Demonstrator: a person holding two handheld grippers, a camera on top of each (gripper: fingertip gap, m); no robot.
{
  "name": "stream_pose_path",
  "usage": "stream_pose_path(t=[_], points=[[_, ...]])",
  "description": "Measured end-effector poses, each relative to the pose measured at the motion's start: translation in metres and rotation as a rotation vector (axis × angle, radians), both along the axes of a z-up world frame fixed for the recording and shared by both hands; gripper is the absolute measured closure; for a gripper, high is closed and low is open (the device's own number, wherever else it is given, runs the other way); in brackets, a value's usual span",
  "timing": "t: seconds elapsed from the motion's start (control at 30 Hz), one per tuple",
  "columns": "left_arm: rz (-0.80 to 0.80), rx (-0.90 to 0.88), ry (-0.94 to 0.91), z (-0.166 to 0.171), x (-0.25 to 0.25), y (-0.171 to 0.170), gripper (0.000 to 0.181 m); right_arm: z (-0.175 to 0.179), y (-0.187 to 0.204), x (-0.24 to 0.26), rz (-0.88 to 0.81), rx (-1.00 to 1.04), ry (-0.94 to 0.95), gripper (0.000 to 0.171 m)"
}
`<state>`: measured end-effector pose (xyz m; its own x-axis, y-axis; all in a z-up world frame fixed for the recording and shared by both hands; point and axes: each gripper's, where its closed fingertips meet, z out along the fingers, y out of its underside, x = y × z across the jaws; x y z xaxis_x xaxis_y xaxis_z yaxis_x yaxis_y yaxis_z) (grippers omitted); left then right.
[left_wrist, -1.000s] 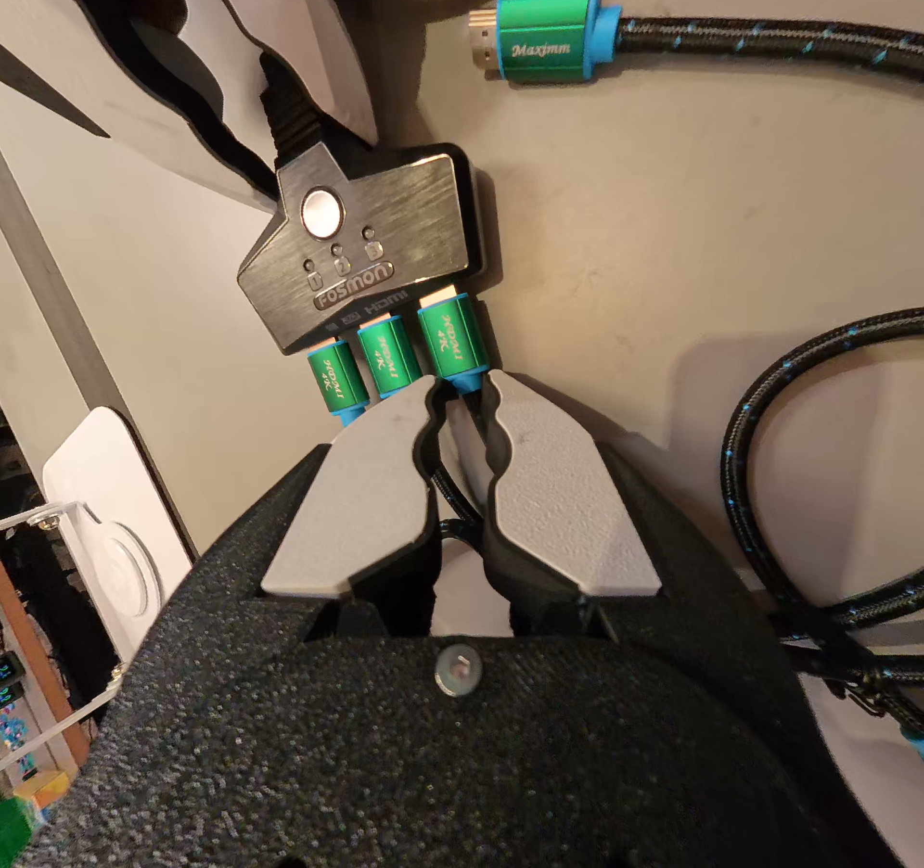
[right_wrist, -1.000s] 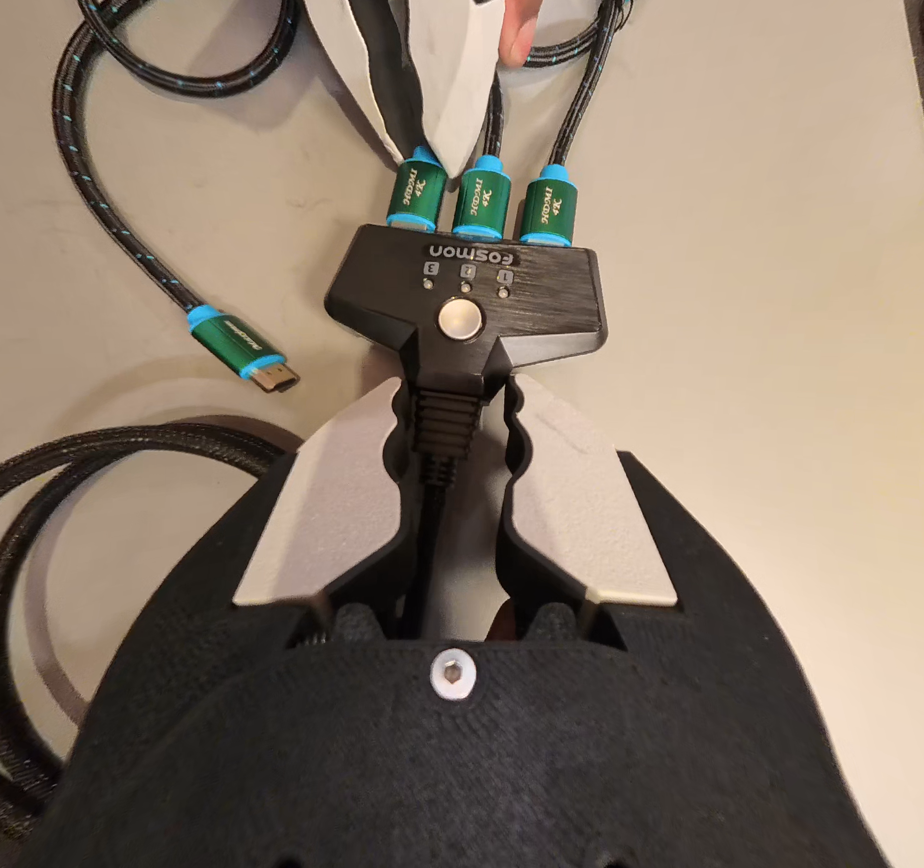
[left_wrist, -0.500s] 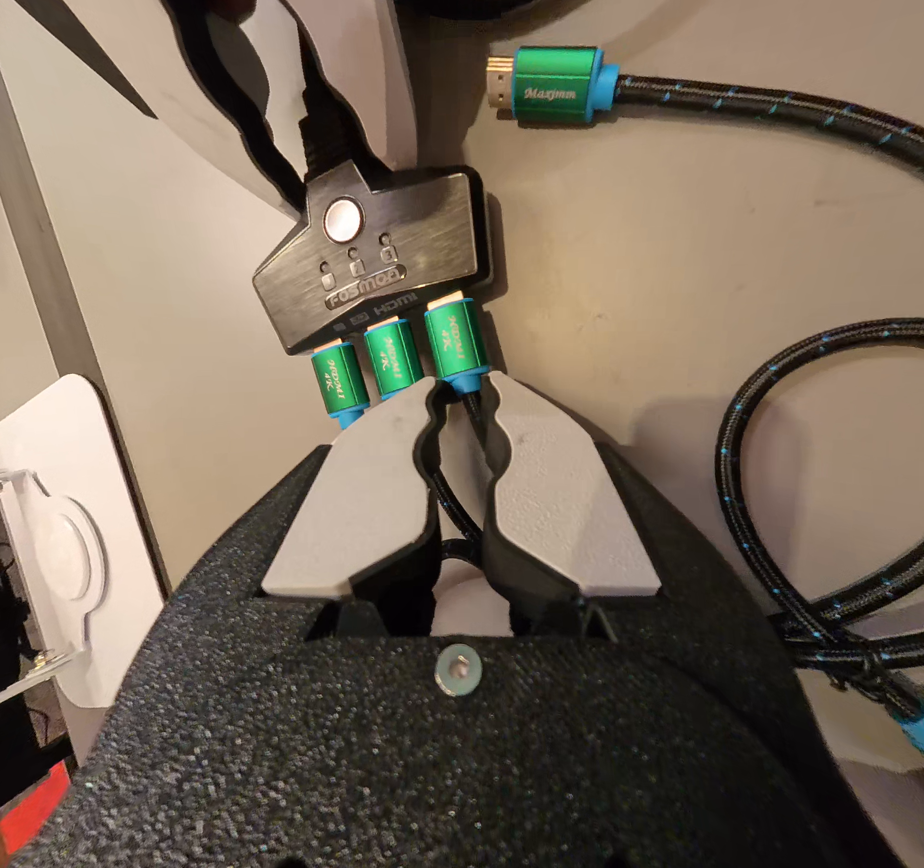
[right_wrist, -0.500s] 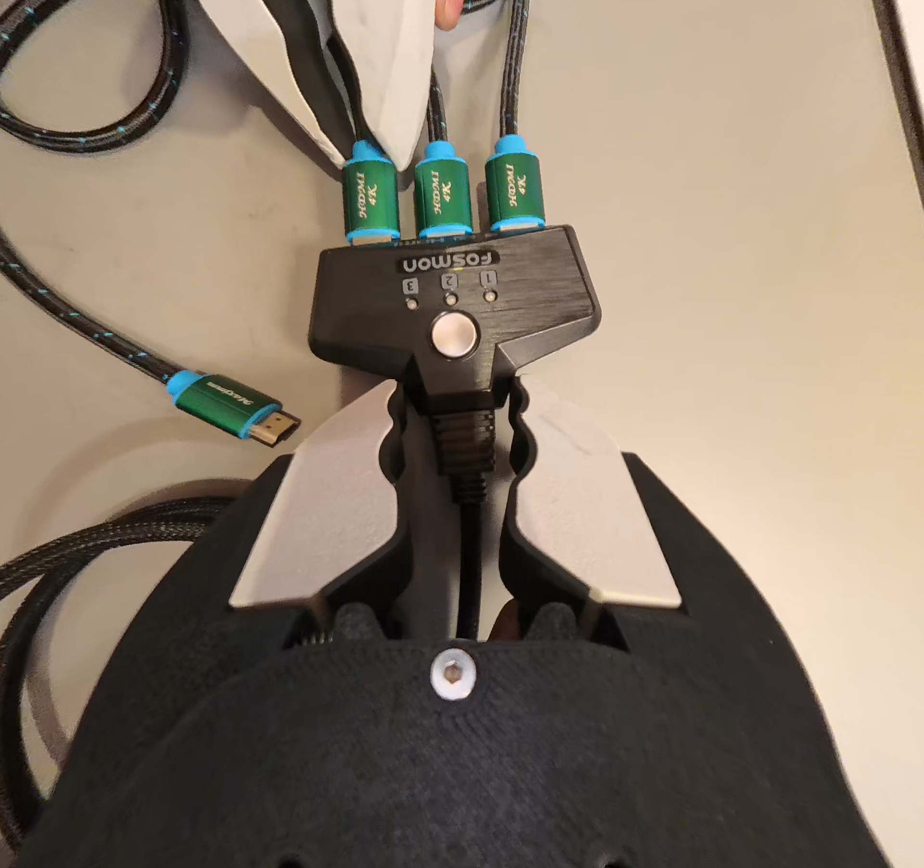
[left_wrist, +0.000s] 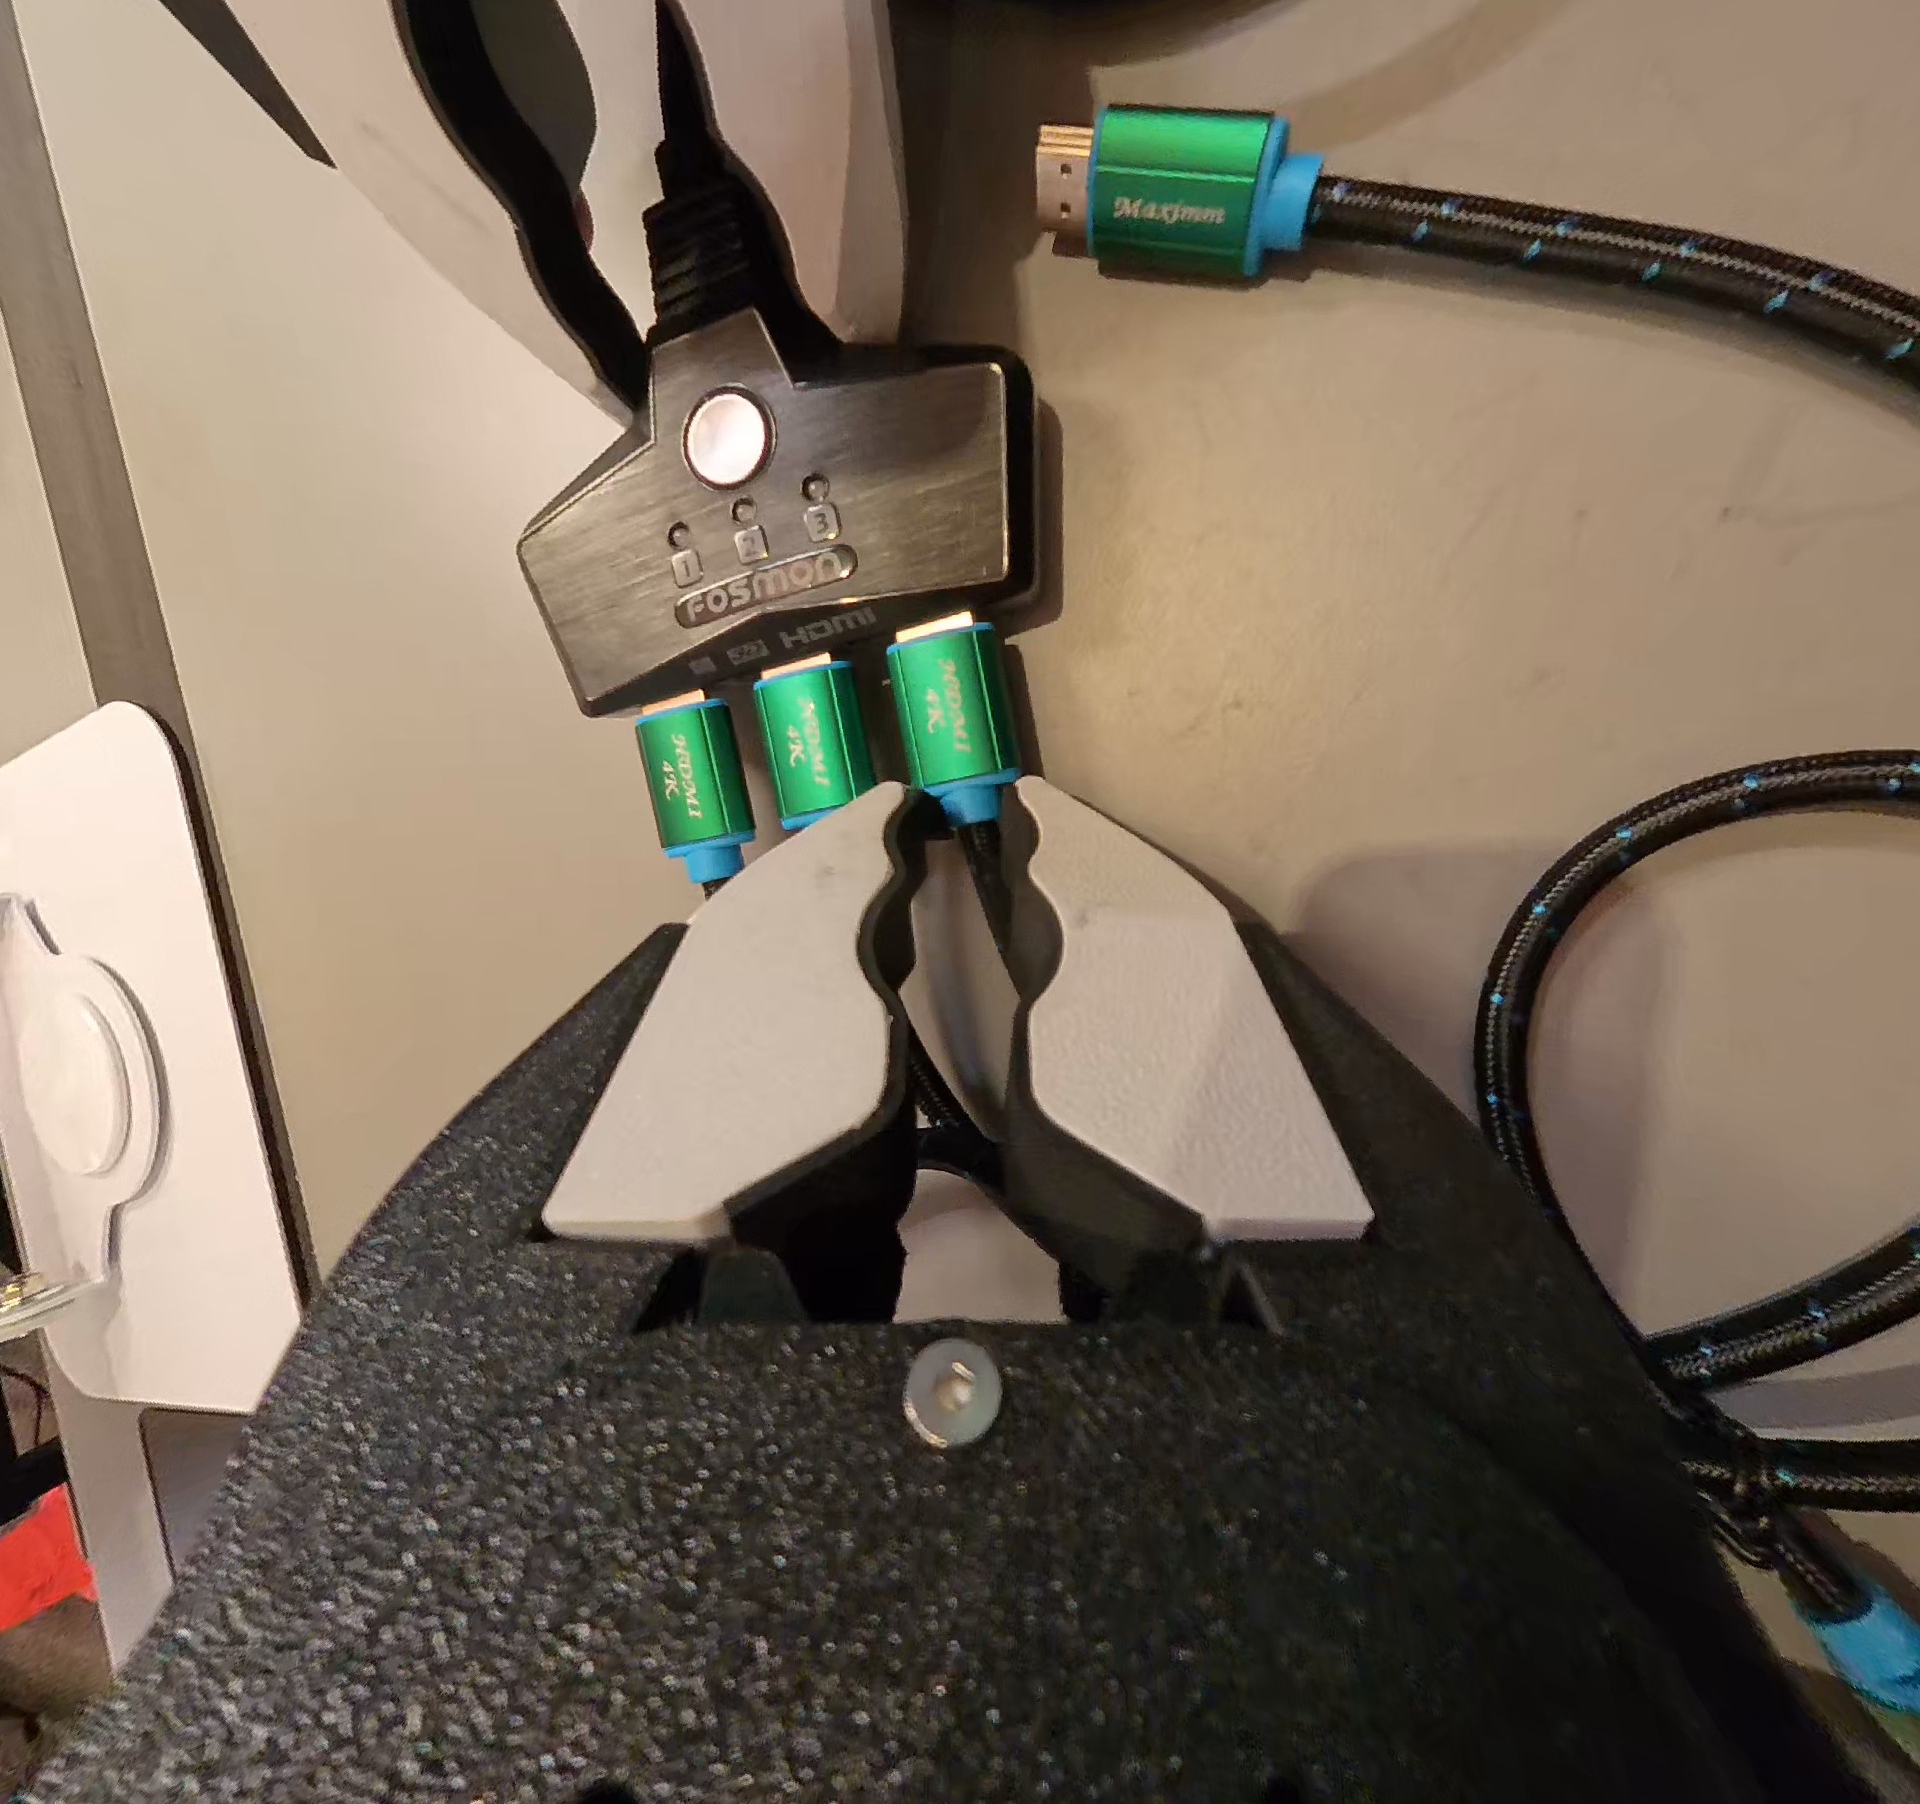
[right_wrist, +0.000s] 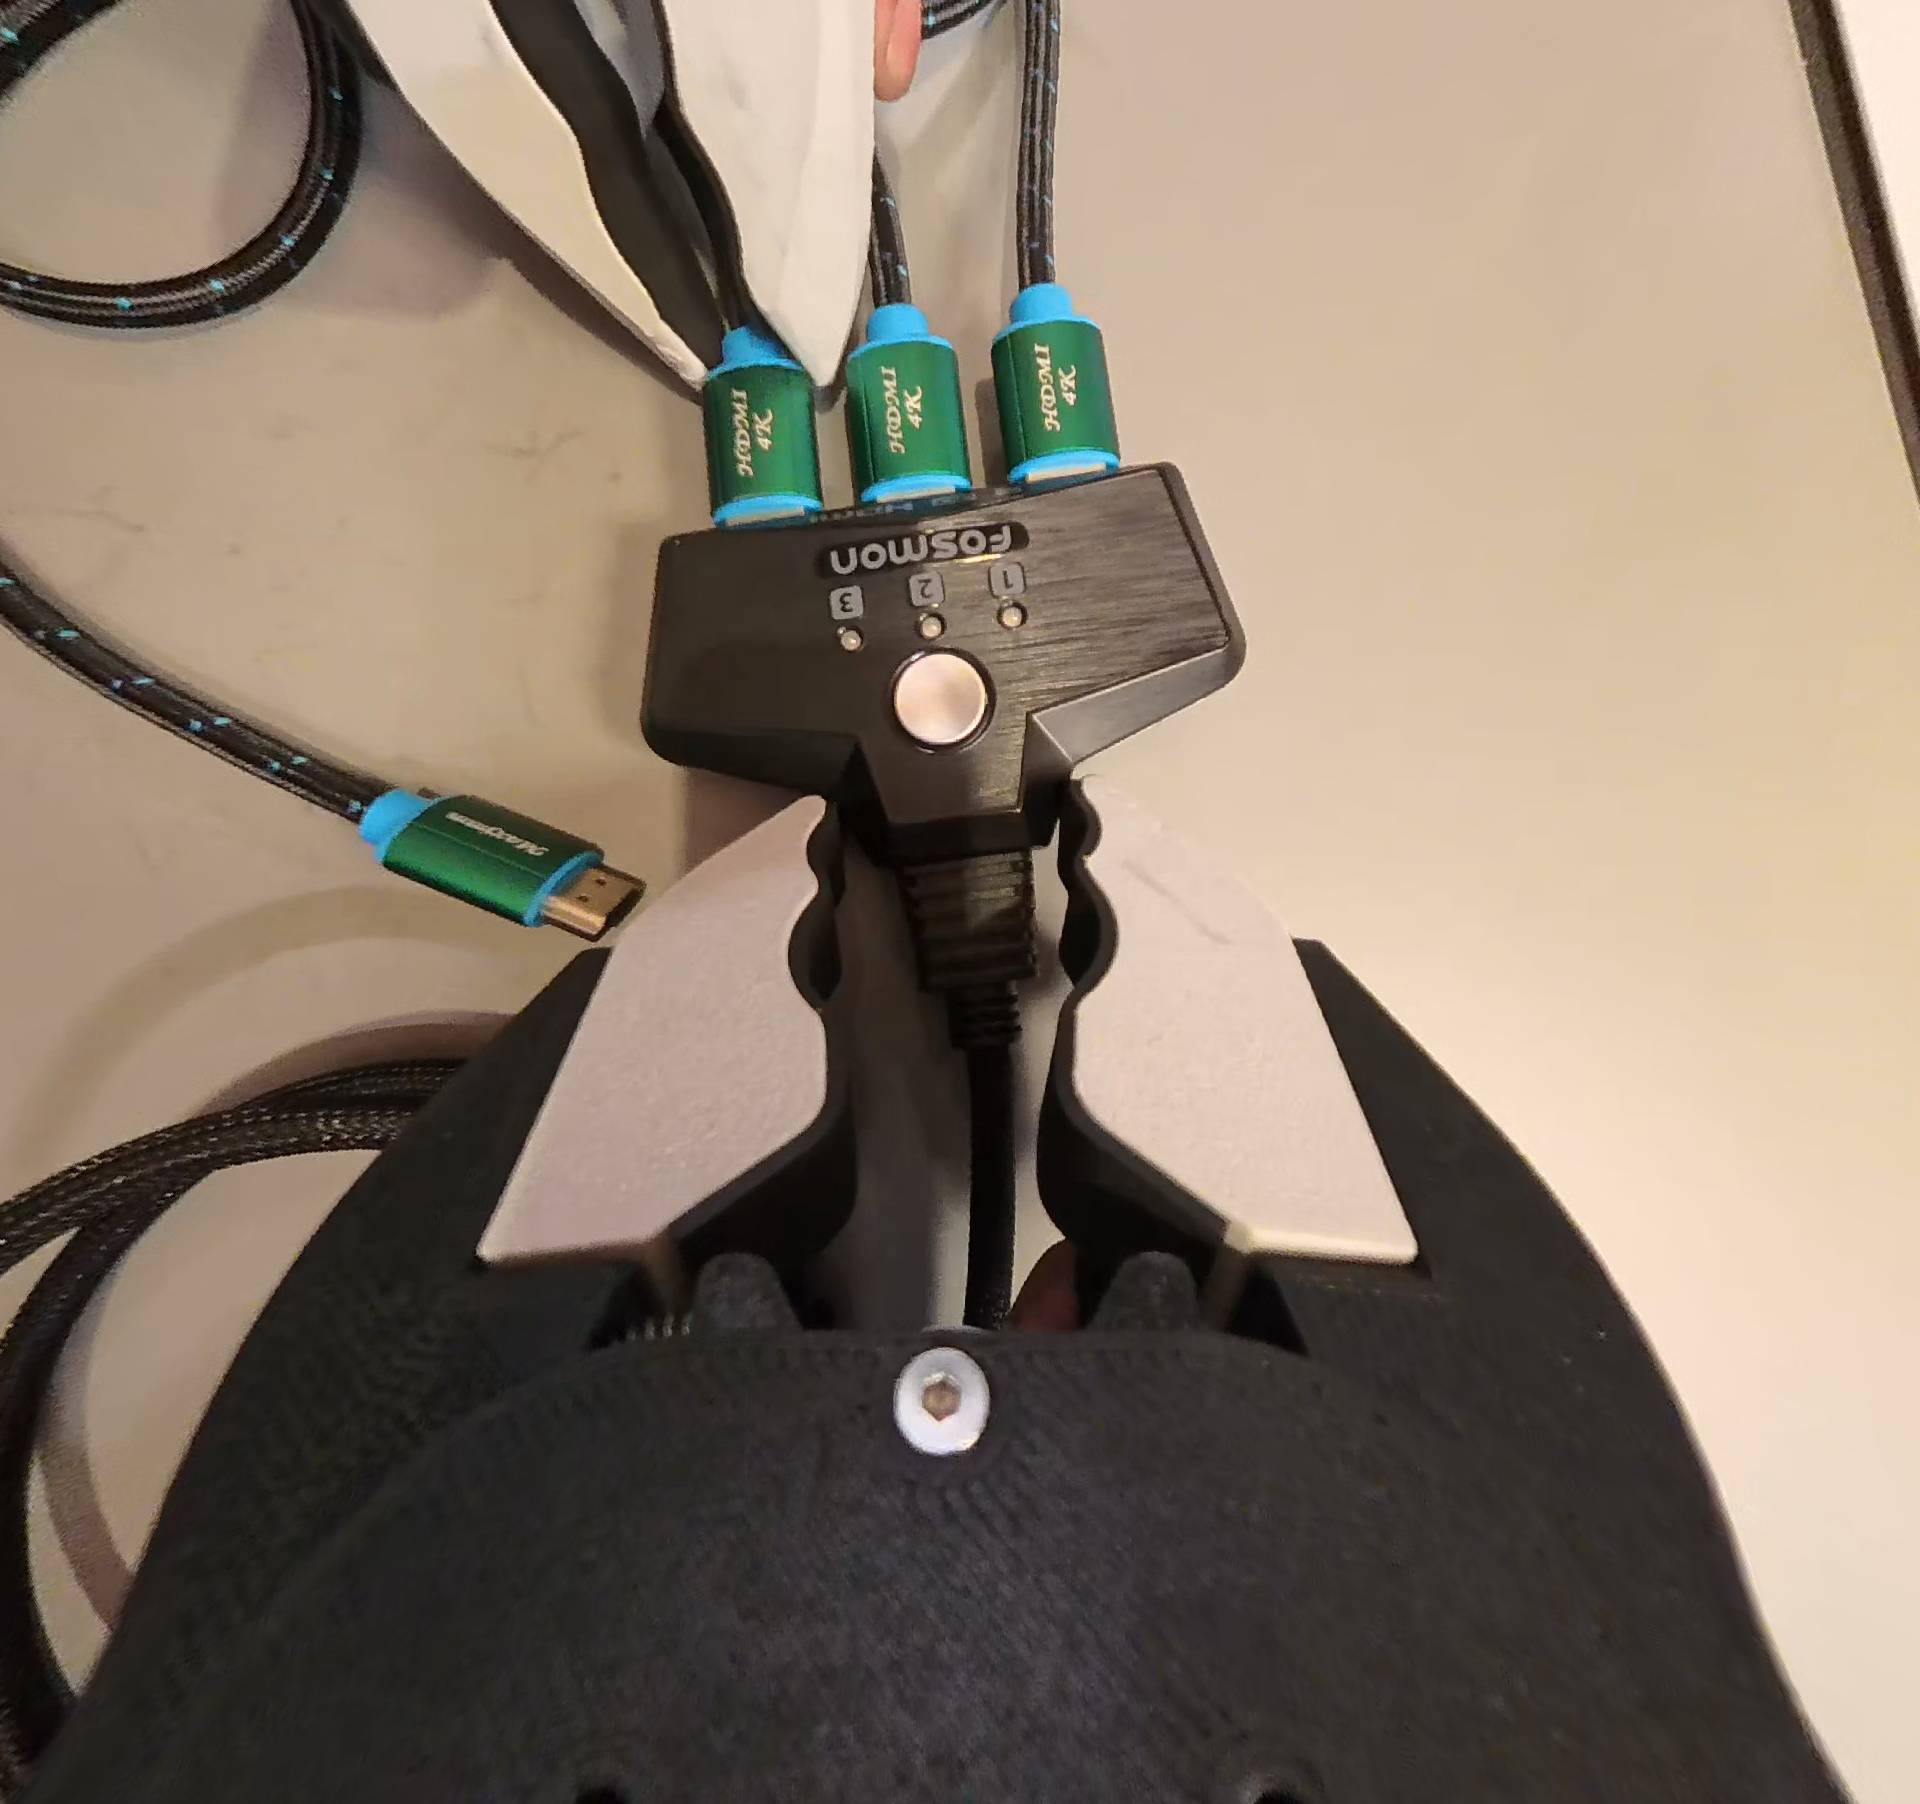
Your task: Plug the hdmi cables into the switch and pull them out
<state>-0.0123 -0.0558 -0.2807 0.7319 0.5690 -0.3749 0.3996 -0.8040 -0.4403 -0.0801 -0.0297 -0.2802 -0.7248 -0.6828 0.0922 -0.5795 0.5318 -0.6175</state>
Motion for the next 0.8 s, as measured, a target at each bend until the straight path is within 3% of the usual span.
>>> stream_pose_path(t=[0.03, 0.27, 0.37, 0.53, 0.63, 0.8], points=[[-0.002, -0.003, 0.004, 0.0, 0.0, 0.0, 0.169, 0.0, 0.0, 0.0, 0.001, -0.002, 0.003, 0.132], [0.01, -0.015, 0.044, 0.002, -0.005, -0.002, 0.164, -0.001, 0.001, -0.006, -0.01, 0.001, 0.011, 0.132], [0.036, 0.019, 0.109, 0.015, -0.01, -0.004, 0.151, -0.001, 0.001, -0.006, -0.018, 0.005, 0.014, 0.132], [0.075, 0.357, 0.487, 0.1, -0.025, 0.004, 0.141, 0.0, 0.0, -0.007, -0.024, -0.001, 0.051, 0.132], [0.193, 0.409, 0.673, 0.136, -0.021, -0.032, 0.136, 0.006, 0.0, -0.008, -0.027, -0.031, 0.084, 0.133], [0.431, 0.316, 0.75, 0.126, 0.002, -0.117, 0.137, 0.029, -0.002, -0.015, -0.056, -0.118, 0.179, 0.133]])
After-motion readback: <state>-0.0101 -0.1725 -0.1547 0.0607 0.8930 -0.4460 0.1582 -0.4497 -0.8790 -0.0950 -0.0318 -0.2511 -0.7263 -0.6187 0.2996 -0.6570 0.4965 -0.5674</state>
